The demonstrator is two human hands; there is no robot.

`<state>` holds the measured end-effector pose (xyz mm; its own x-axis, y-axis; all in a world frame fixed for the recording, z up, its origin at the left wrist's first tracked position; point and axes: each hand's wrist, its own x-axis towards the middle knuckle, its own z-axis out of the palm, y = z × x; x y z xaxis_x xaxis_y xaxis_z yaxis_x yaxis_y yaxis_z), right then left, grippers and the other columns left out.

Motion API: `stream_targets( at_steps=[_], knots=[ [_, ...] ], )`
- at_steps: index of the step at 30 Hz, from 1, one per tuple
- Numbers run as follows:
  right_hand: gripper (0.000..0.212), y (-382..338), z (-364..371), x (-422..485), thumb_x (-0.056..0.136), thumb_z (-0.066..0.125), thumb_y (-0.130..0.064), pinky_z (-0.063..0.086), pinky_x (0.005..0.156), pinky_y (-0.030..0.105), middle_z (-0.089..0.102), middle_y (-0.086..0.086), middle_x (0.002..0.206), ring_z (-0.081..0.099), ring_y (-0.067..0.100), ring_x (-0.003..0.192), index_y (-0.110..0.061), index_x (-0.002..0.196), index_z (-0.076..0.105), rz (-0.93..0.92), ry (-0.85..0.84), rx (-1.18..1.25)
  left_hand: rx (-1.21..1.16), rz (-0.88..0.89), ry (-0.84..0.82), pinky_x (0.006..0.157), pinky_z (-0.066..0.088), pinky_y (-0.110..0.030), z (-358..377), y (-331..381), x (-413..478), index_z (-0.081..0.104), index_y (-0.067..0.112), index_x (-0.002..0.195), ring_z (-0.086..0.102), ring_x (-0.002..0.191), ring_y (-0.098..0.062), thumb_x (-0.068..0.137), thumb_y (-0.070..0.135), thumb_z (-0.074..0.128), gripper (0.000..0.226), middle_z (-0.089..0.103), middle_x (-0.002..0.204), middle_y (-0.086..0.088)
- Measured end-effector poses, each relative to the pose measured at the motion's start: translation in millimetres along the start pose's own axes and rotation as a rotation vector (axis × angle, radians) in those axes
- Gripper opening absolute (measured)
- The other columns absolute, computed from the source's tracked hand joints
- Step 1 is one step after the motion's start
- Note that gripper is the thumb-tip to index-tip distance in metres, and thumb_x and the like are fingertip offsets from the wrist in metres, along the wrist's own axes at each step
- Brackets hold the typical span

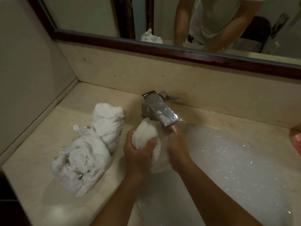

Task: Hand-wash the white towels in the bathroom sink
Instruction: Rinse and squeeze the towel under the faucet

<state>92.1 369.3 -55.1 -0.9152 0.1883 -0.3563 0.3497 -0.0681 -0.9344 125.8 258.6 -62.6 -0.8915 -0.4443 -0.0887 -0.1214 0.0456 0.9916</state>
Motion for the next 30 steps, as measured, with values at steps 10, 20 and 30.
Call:
stream_targets(
  at_steps=[10, 20, 30],
  knots=[
    [0.031, 6.5, -5.0, -3.2, 0.109, 0.051, -0.032, 0.057, 0.075, 0.030, 0.077, -0.002, 0.093, 0.071, 0.015, 0.088, -0.022, 0.092, 0.074, 0.024, 0.175, 0.107, 0.043, -0.041, -0.090, 0.091, 0.055, -0.018, 4.1, -5.2, -1.3, 0.058, 0.037, 0.129, 0.066, 0.106, 0.006, 0.061, 0.068, 0.077, 0.077, 0.069, 0.116, 0.022],
    [0.026, -1.8, -37.5, -12.8, 0.110, 0.053, -0.036, 0.051, 0.073, 0.025, 0.076, -0.004, 0.099, 0.071, 0.012, 0.096, -0.023, 0.101, 0.073, -0.003, 0.298, 0.284, 0.323, -0.167, -0.213, 0.100, 0.055, -0.046, 36.1, 12.4, -6.9, 0.057, 0.060, 0.107, 0.069, 0.112, -0.020, 0.064, 0.106, 0.033, 0.067, 0.072, 0.118, 0.013],
    [0.028, -3.2, -23.8, -7.3, 0.110, 0.053, -0.036, 0.057, 0.087, 0.031, 0.076, -0.003, 0.114, 0.072, 0.012, 0.106, -0.022, 0.122, 0.074, -0.049, 0.253, 0.209, 0.077, -0.162, 0.092, 0.094, 0.053, -0.038, 54.3, 11.8, -4.9, 0.069, 0.034, 0.109, 0.068, 0.103, -0.019, 0.099, 0.060, 0.052, 0.033, 0.069, 0.100, 0.012]
  ],
)
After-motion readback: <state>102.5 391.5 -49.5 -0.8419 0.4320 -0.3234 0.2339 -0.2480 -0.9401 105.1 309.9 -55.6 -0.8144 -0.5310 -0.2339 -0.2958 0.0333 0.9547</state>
